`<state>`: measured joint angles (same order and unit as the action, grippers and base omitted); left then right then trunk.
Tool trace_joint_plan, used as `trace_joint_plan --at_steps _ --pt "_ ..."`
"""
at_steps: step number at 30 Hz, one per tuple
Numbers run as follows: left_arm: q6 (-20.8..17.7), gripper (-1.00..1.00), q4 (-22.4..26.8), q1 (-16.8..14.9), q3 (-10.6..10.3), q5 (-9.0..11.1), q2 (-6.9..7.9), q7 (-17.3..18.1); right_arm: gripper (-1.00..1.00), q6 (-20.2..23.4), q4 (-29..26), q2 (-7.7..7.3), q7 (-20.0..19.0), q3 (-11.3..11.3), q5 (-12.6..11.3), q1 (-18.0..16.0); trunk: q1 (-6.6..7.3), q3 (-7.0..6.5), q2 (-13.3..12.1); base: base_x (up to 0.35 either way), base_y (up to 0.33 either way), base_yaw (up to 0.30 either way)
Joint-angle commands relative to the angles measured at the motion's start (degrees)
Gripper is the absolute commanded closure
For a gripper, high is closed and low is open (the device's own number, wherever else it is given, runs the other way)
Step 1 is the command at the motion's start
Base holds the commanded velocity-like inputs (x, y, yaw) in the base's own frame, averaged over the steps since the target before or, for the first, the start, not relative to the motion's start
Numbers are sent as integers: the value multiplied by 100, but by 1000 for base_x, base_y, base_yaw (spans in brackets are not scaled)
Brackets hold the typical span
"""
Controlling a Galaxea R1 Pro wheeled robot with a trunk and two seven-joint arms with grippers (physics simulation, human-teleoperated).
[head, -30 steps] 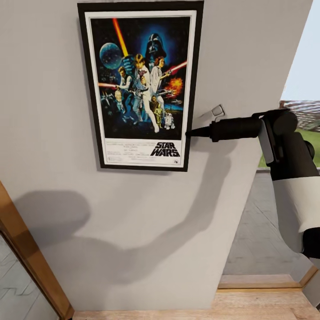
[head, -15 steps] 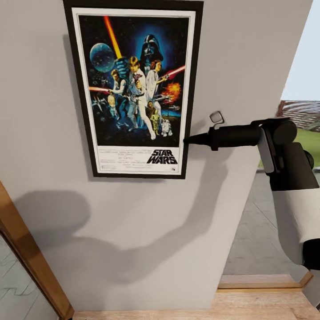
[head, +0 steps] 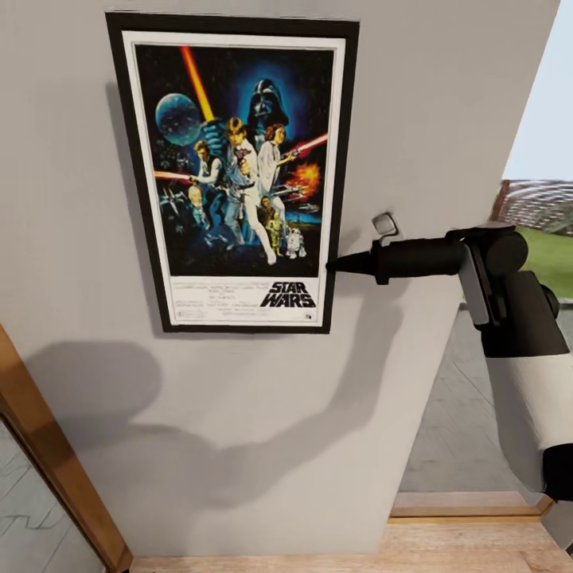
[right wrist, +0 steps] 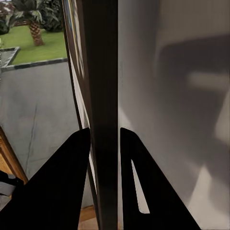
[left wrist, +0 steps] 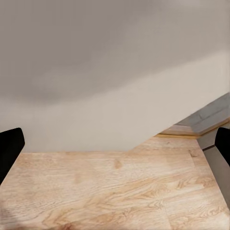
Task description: Pick up the poster from the kitchen countertop and hang it on one of the wall nails in the kitchen.
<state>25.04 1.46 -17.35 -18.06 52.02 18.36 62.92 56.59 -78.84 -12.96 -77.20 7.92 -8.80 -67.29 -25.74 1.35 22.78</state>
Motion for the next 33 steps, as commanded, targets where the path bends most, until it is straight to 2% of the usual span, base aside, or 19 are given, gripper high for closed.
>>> trace_joint_plan --at_steps 1,33 --pt "27 -100 -3 -5 -48 45 1 11 100 40 -4 -5 -5 8 -24 6 -4 14 14 0 0 0" --pt "27 -100 -2 -5 -48 45 1 9 100 36 -34 -10 -5 -25 -54 241 -4 14 14 1 9 0"
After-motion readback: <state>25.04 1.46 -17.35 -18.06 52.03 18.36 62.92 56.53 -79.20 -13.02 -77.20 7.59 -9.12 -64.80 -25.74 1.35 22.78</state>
